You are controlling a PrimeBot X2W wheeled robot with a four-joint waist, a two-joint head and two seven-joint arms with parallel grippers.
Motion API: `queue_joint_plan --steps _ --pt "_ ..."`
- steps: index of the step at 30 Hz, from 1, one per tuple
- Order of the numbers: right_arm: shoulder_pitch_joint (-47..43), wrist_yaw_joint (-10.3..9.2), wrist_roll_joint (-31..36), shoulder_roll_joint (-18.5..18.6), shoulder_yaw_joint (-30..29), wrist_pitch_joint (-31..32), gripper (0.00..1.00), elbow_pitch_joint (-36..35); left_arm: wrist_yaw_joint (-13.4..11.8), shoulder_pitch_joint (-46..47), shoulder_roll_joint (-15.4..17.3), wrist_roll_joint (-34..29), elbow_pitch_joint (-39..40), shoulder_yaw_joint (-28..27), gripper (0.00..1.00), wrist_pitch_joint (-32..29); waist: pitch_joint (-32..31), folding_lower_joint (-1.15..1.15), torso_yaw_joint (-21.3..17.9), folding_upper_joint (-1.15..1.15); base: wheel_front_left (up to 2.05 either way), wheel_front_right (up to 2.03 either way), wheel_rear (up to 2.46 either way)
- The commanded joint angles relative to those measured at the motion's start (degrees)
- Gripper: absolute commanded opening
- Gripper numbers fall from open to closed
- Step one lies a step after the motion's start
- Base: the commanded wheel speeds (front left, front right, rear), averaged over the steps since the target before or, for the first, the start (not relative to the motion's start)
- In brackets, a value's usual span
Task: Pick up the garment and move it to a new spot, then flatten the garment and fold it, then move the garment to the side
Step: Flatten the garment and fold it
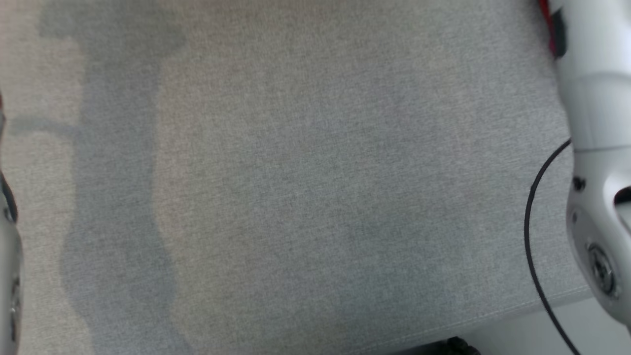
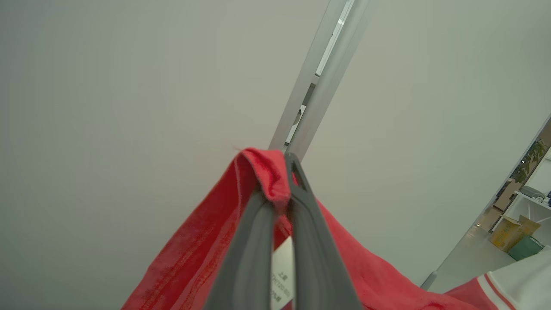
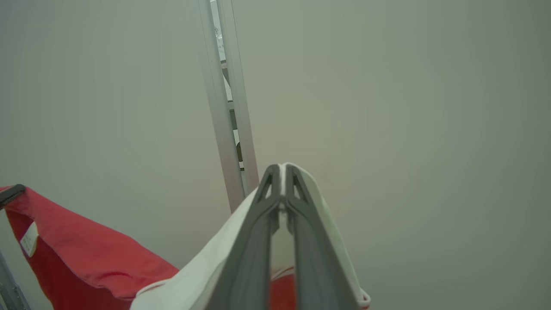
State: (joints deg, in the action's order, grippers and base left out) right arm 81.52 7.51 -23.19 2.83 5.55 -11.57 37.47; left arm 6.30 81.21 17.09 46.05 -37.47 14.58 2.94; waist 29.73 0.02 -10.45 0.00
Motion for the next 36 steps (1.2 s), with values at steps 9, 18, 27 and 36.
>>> queue_joint_plan --steps 9,18,27,36 --pt "-15.5 -0.06 -5.7 0.2 5.0 -2.7 0.00 -5.5 1.3 -14.0 2.0 7.6 4.5 3.2 0.00 5.0 4.2 -0.02 1.3 0.00 0.00 0.00 0.00" --pt "-35.3 -0.05 -12.7 1.5 3.6 0.0 0.00 -20.8 1.3 -32.7 5.0 15.3 14.0 2.6 0.00 9.7 -0.6 -0.02 2.2 0.00 0.00 0.00 0.00" --pt "-56.7 -0.05 -13.9 1.4 0.0 8.6 0.00 -37.3 1.0 -52.8 3.6 19.0 24.0 0.8 0.00 11.7 -10.2 -0.02 3.2 0.00 0.00 0.00 0.00" --pt "-76.1 -0.05 -12.9 0.4 -4.4 17.9 0.00 -52.0 -1.5 -71.3 2.9 21.0 34.9 -0.7 0.00 12.0 -19.6 -0.02 4.0 0.00 0.00 0.00 0.00"
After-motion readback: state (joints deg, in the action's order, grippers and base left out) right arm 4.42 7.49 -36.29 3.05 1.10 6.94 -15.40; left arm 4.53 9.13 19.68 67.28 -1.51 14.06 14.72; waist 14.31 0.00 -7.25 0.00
